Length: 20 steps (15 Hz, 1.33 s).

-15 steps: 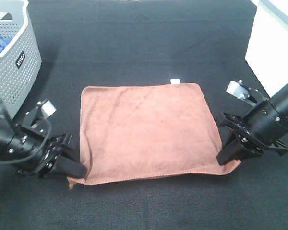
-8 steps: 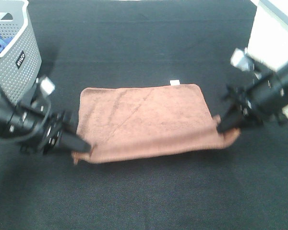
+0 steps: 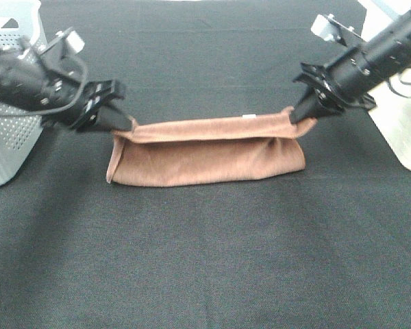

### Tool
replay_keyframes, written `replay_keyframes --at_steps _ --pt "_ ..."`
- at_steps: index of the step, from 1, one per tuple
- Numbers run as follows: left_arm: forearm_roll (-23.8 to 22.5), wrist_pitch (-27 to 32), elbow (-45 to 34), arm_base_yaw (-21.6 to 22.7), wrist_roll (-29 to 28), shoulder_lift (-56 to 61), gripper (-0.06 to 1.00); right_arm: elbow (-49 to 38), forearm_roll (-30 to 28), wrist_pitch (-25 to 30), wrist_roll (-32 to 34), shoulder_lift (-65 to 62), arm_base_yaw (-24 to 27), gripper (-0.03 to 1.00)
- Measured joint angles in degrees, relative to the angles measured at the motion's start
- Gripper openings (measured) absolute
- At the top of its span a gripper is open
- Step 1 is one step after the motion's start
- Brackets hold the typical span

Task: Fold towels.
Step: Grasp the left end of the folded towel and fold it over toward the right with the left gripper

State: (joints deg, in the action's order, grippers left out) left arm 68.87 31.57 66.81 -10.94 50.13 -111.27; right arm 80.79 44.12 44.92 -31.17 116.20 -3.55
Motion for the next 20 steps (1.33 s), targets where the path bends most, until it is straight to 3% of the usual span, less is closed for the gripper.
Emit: replay_keyframes --at_steps 7,11,13,14,15,16,18,20 --pt "-3.3 -7.3 12.9 0.0 0.0 -12.0 0.00 13.5 -0.1 -0.7 0.0 13.1 0.0 0.00" --pt "-3.3 -9.4 17.2 0.0 0.0 -16.4 0.00 16.0 0.0 -4.6 0.0 16.6 -0.3 0.01" --pt "-3.3 -9.4 17.8 0.0 0.0 -17.7 0.09 16.1 -0.1 -6.2 0.0 17.1 -0.4 0.10" --pt "-3.3 -9.6 17.9 0.0 0.0 -18.2 0.20 16.2 -0.1 -6.9 0.0 17.6 -0.4 0.18" --pt "-3.3 -9.6 17.9 0.0 0.0 -18.3 0.43 16.2 -0.3 -7.1 0.0 17.7 -0.4 0.34" --pt "-3.3 -9.6 17.9 0.0 0.0 -18.3 0.43 16.2 -0.3 -7.1 0.0 17.7 -0.4 0.34" --pt "-3.3 -9.2 17.9 0.0 0.0 -18.3 0.59 16.3 -0.5 -7.0 0.0 17.7 -0.4 0.54" --pt "-4.2 -7.0 17.9 0.0 -0.6 -18.2 0.62 16.3 -1.9 -6.4 0.6 17.7 -0.4 0.64"
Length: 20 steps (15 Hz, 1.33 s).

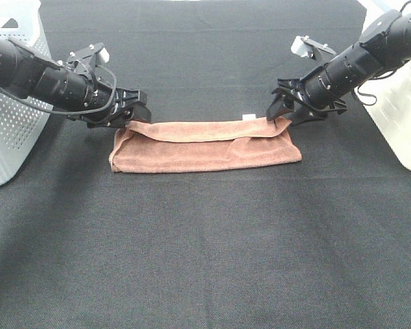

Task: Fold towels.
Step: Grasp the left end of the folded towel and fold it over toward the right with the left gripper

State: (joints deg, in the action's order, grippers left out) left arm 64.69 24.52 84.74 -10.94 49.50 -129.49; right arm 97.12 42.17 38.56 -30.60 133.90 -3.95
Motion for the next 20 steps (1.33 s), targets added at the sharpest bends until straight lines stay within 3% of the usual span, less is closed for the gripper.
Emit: replay_keyframes --at_steps 3,6,8,9,15,17,18,20 --pt "-7.0 2.6 0.0 0.0 -5.0 1.6 0.65 0.1 -5.1 1.3 5.0 -0.1 0.0 0.66" --pt "-17.1 2.8 0.1 0.0 -16.3 3.8 0.76 0.1 -6.9 2.5 6.7 -0.7 0.0 0.68" --pt "-25.2 2.8 0.1 0.0 -25.8 4.0 0.78 0.1 -6.9 3.8 6.9 -1.3 0.0 0.69" --pt "-26.9 2.8 0.1 0.0 -28.4 3.8 0.78 0.1 -7.0 4.3 6.9 -1.3 0.0 0.71" --pt "-26.7 2.4 1.7 0.0 -31.2 -0.5 0.78 0.1 -7.1 4.8 6.9 -1.3 0.0 0.74" --pt "-23.7 2.5 3.3 0.1 -31.2 -2.1 0.76 0.1 -7.2 4.8 6.9 -1.3 0.0 0.74" --pt "-22.4 2.6 3.8 0.1 -31.2 -2.5 0.73 0.1 -7.2 4.8 6.9 -1.3 0.0 0.74" --pt "-20.2 4.4 4.6 0.1 -31.2 -3.4 0.47 0.1 -7.2 4.8 6.9 -1.3 0.0 0.74"
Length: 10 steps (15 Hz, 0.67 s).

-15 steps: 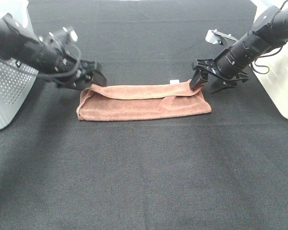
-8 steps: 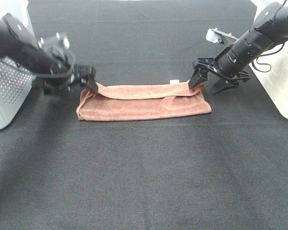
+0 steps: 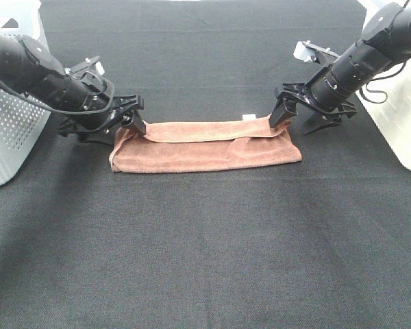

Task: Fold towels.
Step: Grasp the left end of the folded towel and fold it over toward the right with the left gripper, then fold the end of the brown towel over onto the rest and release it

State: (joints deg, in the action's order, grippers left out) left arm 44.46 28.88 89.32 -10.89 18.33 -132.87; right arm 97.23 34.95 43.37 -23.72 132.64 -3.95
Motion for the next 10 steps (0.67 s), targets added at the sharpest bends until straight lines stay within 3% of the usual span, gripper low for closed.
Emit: replay_keyframes --at_steps 2,3,7,9,10 --pt "-0.1 3.2 0.9 0.0 -0.1 -0.8 0.14 0.0 -0.1 0.0 0.0 0.0 0.0 0.74" --pt "-1.1 4.5 1.9 0.0 -0.1 -0.9 0.05 0.0 -0.2 0.0 0.0 0.0 0.0 0.74" --pt "-7.5 8.9 6.1 0.0 -4.3 0.5 0.05 0.0 -0.6 1.0 0.2 0.0 0.0 0.74" --pt "-15.8 11.5 9.2 0.0 -9.5 3.5 0.05 0.0 -1.9 1.1 2.8 0.0 0.0 0.74" --pt "-23.0 15.1 12.0 0.0 -14.3 5.2 0.05 0.0 -3.0 1.4 4.4 0.0 0.0 0.74"
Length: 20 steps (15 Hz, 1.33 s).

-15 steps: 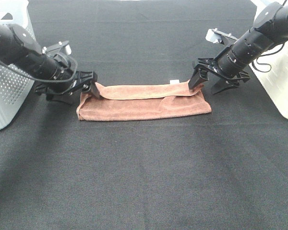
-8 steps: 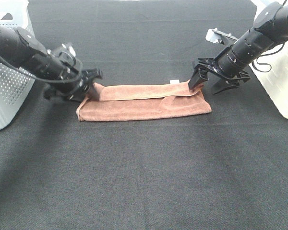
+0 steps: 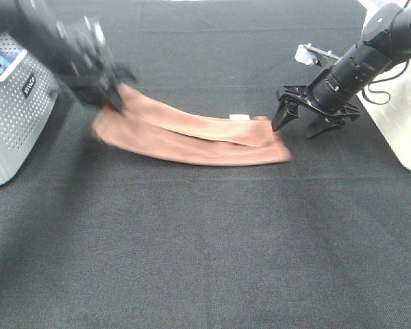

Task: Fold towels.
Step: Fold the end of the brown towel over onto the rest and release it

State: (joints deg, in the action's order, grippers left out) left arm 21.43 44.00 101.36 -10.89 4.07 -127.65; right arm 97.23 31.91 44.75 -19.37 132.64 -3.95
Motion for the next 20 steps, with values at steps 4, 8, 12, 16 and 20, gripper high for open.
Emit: replay_keyframes --at_steps 4,8,12,16,20 --pt "-10.2 12.0 8.7 0.0 -6.8 1.5 0.05 0.0 -0.3 0.9 0.3 0.0 0.0 0.74" --pt "-3.3 17.4 13.1 -2.6 -7.5 1.5 0.05 0.0 -0.3 1.3 0.3 0.0 0.0 0.74" --pt "1.6 12.2 14.2 -8.7 -7.5 -2.0 0.05 0.0 -0.3 2.5 0.7 0.0 0.0 0.74" --pt "2.6 6.1 18.8 -13.2 -10.8 -10.9 0.05 0.0 -0.3 2.5 1.1 0.0 0.0 0.74" --pt "6.8 4.4 21.5 -15.5 -14.2 -14.5 0.25 0.0 -0.3 2.5 1.1 0.0 0.0 0.74"
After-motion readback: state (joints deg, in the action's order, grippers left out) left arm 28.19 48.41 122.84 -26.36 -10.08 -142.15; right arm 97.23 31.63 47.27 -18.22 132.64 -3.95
